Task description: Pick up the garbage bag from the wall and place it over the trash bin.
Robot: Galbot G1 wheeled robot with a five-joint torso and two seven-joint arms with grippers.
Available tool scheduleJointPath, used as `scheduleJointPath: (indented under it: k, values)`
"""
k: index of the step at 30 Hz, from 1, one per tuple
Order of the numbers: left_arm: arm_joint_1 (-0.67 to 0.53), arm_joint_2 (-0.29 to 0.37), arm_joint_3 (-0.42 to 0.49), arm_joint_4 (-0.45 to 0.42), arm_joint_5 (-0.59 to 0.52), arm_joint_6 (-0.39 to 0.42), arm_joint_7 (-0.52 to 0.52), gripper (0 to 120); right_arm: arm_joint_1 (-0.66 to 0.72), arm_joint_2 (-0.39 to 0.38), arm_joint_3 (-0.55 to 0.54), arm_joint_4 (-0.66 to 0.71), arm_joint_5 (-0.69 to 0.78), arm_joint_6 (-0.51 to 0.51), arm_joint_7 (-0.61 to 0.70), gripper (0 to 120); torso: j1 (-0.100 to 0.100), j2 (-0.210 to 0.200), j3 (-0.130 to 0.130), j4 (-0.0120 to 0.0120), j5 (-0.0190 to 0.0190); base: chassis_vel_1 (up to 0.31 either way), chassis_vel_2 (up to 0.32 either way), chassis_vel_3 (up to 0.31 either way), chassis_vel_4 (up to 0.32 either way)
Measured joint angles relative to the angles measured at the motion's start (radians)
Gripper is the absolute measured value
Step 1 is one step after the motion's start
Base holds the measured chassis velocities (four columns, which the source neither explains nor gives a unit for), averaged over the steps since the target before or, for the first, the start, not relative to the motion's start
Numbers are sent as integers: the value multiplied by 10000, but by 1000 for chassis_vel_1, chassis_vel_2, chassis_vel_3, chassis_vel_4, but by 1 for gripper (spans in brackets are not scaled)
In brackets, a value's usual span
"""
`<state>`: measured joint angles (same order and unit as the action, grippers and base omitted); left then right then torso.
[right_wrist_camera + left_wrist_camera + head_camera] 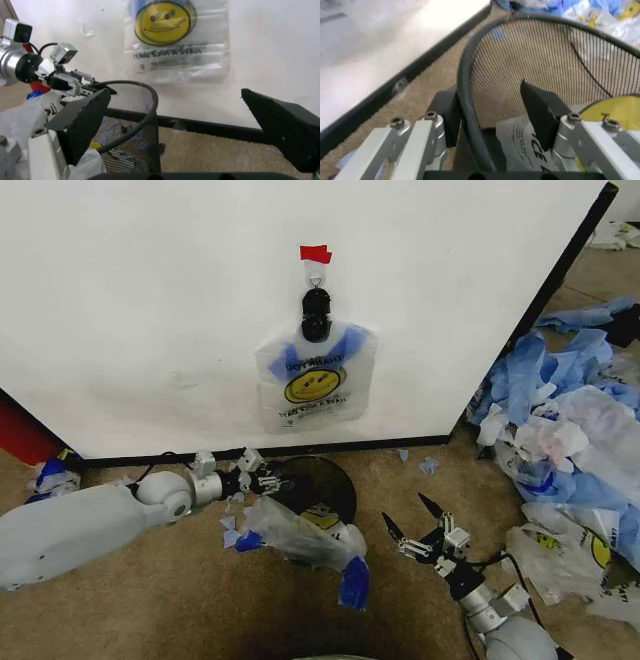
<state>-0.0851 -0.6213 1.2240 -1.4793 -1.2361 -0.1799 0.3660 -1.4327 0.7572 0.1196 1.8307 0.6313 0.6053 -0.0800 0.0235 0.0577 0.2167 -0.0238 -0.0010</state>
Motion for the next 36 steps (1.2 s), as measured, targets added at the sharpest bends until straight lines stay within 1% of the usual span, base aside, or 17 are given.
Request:
scheduleJointPath:
  k: [4,7,9,13,14,16,19,29,33,36]
  values:
    - [-772,-136,816,30,-171,10,43,43,-15,32,27,-12,5,39,-14,97,0,0,0,5,-1,0,0,0,0]
    - [-1091,-227,1055,85,-242,19,43,43,-3,62,28,-44,6,50,-25,97,0,0,0,1,-3,0,0,0,0]
    - [-1287,-268,1213,95,-294,45,41,39,13,95,19,-76,5,53,-37,97,0,0,0,0,2,0,0,0,0]
    - [-1329,-258,1239,105,-332,44,-1,25,73,109,-13,-92,0,53,-39,97,0,0,0,4,-4,0,0,0,0]
    - [-1329,-258,1239,105,-332,44,-1,25,73,109,-13,-92,0,53,-39,97,0,0,0,4,-4,0,0,0,0]
    - [-1182,-200,1112,112,-333,28,-29,15,92,111,-29,-93,-1,44,-38,96,0,0,0,3,-3,0,0,0,0]
    - [-1005,-95,958,64,-316,21,-59,4,100,109,-43,-93,-2,34,-37,96,0,0,0,2,-3,0,0,0,0]
    - [-526,230,440,-187,-166,11,-480,3,92,136,-103,-135,-11,29,-45,96,0,2,0,1,-4,0,0,0,0]
    - [-461,512,212,-386,-141,57,-697,3,99,122,-123,-127,-13,30,-51,96,-1,2,0,3,0,0,0,0,0]
    - [-374,705,-50,-531,-134,137,-893,3,105,96,-135,-82,-13,29,-51,96,0,2,0,1,-6,0,0,0,0]
